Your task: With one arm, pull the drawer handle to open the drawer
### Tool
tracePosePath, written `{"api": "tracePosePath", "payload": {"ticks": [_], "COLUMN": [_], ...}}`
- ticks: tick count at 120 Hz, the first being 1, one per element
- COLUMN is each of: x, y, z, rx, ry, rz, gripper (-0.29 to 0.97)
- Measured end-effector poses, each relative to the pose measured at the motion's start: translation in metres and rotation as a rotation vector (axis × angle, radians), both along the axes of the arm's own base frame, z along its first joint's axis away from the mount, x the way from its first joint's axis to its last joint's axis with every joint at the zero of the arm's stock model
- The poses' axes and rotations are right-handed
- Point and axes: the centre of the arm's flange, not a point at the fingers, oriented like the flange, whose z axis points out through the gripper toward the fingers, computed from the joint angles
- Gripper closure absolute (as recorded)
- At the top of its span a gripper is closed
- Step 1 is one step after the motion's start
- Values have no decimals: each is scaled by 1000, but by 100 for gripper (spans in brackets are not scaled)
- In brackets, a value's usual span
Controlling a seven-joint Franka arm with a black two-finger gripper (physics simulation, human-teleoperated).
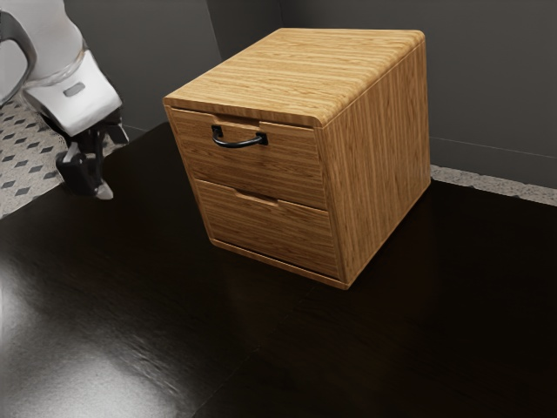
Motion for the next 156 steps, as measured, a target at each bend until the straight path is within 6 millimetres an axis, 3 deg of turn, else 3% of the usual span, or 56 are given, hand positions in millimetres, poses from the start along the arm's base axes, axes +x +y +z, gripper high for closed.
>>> {"api": "tracePosePath", "payload": {"ticks": [18,58,85,156], "x": [3,49,61,94], "y": [6,-17,-30,-24], "z": [-34,-29,-32,-56], "rx": [50,179,224,270], "ry": [-58,-173,-172,-103], "rz": [-167,-439,-544,-641], "gripper": [0,0,0,0]}}
